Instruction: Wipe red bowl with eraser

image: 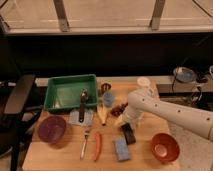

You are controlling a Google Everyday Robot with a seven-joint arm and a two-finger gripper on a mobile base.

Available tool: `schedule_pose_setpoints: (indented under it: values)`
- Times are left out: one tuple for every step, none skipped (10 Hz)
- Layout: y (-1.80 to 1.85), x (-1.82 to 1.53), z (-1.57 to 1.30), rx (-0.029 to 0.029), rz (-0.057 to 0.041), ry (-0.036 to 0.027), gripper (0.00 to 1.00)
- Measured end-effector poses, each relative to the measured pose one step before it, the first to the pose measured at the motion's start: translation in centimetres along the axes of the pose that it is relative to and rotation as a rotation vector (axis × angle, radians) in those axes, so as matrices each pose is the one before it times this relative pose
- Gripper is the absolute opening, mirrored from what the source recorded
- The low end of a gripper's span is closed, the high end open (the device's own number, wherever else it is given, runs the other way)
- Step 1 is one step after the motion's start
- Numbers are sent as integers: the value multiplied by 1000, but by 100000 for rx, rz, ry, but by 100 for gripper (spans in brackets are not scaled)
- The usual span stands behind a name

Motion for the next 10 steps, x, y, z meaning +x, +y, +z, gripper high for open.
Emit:
schedule_pose_setpoints:
  values:
    - [40,-39,226,487,595,-725,47]
    - [212,-47,9,332,875,-184,37]
    - [251,-6,-117,474,1025,354,27]
    - [74,73,-384,329,756,828,16]
    - [393,159,-849,468,1453,1286,6]
    - [616,321,-1283,738,2217,1418,1]
    - [989,337,-1855,367,2410,910,0]
    - [1408,395,-1953,106,2660,892,0]
    - [1698,477,-2030,316,3088,632,0]
    - [1821,469,-1788,146,3277,552,0]
